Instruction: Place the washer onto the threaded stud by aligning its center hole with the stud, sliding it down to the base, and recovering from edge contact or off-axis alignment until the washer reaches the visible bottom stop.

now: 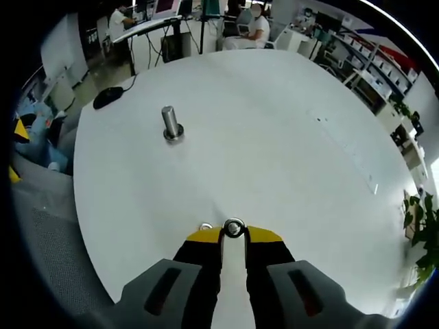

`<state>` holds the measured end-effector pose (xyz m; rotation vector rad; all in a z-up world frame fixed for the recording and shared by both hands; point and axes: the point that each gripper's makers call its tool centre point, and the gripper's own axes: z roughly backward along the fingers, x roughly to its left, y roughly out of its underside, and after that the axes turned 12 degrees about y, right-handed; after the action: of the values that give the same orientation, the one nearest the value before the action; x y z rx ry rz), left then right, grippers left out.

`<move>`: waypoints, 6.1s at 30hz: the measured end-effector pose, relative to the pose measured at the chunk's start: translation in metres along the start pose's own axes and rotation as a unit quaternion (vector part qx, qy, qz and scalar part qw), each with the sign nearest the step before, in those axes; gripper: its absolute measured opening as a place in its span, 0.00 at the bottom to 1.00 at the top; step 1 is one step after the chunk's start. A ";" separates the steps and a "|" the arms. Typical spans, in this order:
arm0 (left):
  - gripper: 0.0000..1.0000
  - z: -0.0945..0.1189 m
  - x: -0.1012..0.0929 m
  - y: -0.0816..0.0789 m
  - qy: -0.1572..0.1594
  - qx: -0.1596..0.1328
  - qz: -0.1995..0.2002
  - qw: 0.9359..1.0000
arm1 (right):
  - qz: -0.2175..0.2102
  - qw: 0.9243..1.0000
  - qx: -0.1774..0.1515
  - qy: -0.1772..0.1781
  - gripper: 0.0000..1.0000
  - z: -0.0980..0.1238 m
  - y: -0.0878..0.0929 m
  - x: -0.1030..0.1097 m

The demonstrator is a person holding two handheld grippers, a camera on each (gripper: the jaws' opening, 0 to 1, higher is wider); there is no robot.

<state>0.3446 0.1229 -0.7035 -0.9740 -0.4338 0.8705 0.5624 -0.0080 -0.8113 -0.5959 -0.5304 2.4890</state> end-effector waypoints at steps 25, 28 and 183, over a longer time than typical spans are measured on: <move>0.25 0.000 0.000 0.000 -0.002 0.002 0.000 1.000 | 0.002 1.000 0.006 -0.001 0.14 -0.002 0.005 0.000; 0.25 0.000 0.001 0.000 -0.002 0.001 0.000 1.000 | 0.000 1.000 0.005 -0.001 0.14 -0.003 0.006 0.000; 0.25 -0.001 -0.002 0.000 0.008 0.002 -0.001 1.000 | -0.060 0.997 0.050 -0.026 0.19 -0.031 0.054 0.052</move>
<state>0.3442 0.1206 -0.7041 -0.9762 -0.4207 0.8604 0.5167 -0.0131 -0.8779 -0.4477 -0.4454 2.4074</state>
